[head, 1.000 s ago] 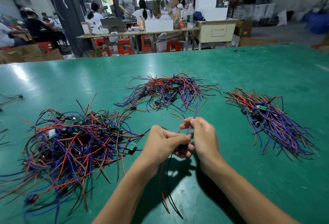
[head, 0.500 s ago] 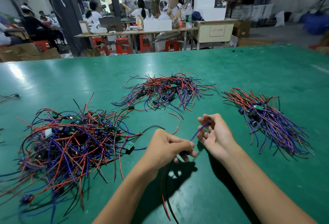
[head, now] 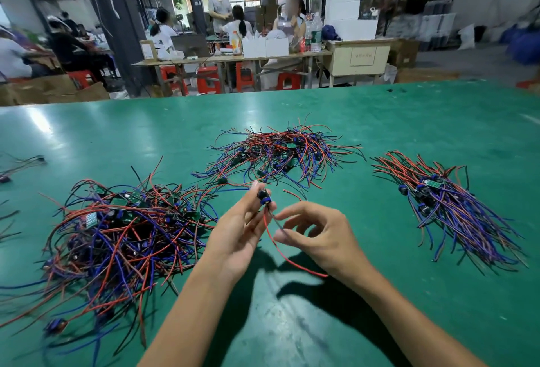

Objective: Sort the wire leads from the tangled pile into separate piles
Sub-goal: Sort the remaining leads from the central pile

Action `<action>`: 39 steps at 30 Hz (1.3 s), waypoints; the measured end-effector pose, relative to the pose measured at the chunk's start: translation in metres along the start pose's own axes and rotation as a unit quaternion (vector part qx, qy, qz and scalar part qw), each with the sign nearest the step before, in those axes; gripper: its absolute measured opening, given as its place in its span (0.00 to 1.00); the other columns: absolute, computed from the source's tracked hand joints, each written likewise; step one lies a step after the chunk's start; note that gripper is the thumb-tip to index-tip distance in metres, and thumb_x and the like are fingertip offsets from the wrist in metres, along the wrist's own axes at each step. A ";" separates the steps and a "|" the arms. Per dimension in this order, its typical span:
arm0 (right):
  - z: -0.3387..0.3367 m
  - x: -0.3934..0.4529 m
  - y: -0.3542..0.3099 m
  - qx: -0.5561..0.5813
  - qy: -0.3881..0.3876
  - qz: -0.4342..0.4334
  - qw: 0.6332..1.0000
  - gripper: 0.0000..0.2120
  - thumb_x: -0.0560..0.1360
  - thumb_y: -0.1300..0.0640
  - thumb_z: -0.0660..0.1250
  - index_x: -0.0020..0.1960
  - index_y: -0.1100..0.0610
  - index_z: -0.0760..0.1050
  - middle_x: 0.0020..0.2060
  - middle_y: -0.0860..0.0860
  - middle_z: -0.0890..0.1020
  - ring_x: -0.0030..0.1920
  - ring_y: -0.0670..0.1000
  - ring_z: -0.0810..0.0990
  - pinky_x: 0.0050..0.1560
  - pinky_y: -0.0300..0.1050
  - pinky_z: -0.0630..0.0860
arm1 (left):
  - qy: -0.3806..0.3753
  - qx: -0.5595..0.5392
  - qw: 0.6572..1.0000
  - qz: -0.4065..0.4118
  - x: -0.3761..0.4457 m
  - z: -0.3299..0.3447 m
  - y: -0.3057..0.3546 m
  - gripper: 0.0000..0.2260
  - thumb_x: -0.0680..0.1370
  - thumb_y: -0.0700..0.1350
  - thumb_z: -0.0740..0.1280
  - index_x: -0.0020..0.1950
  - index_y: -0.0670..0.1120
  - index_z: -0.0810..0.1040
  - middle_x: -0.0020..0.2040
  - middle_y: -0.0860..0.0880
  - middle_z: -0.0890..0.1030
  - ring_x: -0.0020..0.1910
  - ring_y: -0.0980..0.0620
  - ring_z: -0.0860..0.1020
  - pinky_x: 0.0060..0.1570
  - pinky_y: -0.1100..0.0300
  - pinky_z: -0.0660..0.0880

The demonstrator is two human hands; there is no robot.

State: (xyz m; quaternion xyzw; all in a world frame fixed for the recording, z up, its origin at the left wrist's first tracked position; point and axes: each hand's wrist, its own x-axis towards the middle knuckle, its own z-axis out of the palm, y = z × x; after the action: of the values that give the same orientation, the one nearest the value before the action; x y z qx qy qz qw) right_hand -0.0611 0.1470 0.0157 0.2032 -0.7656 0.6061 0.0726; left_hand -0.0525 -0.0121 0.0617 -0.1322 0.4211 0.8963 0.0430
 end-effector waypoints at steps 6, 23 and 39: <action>0.005 -0.001 -0.001 0.052 0.035 -0.021 0.998 0.05 0.77 0.47 0.70 0.52 0.44 0.81 0.39 0.50 0.86 0.33 0.47 0.80 0.37 0.46 0.78 | 0.005 -0.073 0.997 0.000 0.000 0.004 -0.005 0.14 0.68 0.46 0.74 0.49 0.39 0.81 0.42 0.41 0.85 0.38 0.51 0.86 0.33 0.64 0.80; 0.008 -0.001 -0.024 0.264 0.117 0.126 0.949 0.06 0.77 0.57 0.70 0.52 0.56 0.83 0.42 0.53 0.87 0.34 0.45 0.80 0.34 0.36 0.76 | 0.022 -0.006 0.993 0.115 -0.003 0.011 -0.017 0.19 0.67 0.48 0.76 0.51 0.36 0.81 0.44 0.39 0.86 0.40 0.51 0.85 0.42 0.63 0.82; -0.043 0.012 -0.029 0.417 0.063 0.222 0.879 0.14 0.70 0.59 0.72 0.56 0.55 0.85 0.38 0.45 0.82 0.35 0.39 0.80 0.40 0.29 0.79 | -0.010 0.479 0.684 0.550 0.010 -0.019 0.003 0.12 0.74 0.49 0.75 0.56 0.54 0.79 0.51 0.57 0.81 0.44 0.52 0.80 0.39 0.60 0.75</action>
State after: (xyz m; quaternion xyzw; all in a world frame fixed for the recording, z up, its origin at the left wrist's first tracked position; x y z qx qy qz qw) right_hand -0.0660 0.1803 0.0563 0.0011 -0.4612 0.8808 -0.1070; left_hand -0.0589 -0.0289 0.0492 0.1707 0.7893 0.4365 -0.3966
